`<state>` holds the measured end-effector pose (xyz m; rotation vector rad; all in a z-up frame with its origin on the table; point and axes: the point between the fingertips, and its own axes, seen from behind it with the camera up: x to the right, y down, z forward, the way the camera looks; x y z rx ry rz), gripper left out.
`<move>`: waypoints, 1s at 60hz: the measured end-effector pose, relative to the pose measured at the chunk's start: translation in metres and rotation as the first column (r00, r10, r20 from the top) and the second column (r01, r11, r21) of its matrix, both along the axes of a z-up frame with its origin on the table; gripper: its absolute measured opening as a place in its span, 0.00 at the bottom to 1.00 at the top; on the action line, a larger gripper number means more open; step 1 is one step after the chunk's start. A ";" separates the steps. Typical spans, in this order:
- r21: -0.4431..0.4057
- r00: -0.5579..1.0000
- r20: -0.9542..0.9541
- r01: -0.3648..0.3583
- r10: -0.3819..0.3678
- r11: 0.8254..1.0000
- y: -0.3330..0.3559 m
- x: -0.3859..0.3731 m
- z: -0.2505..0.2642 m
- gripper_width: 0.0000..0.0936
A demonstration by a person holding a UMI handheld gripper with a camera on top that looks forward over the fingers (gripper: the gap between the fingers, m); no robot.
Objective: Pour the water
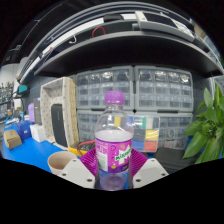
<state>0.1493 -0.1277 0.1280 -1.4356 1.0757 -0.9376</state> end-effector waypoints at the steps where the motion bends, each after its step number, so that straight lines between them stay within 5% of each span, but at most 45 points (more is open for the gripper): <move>1: -0.005 1.000 -0.004 -0.003 0.003 1.000 0.001 0.000 -0.004 0.41; 3: -0.012 1.000 -0.016 -0.007 0.007 1.000 0.002 0.001 -0.013 0.47; 15: 0.000 0.999 0.037 0.009 -0.009 1.000 0.002 -0.001 -0.009 0.42; 26: 0.005 0.999 0.039 0.019 -0.019 1.000 -0.001 -0.005 -0.009 0.56; 34: 0.010 0.999 -0.020 0.050 -0.050 0.999 -0.006 -0.016 -0.022 0.88; 60: -0.023 0.987 -0.061 0.147 -0.148 0.989 -0.003 -0.145 -0.025 0.91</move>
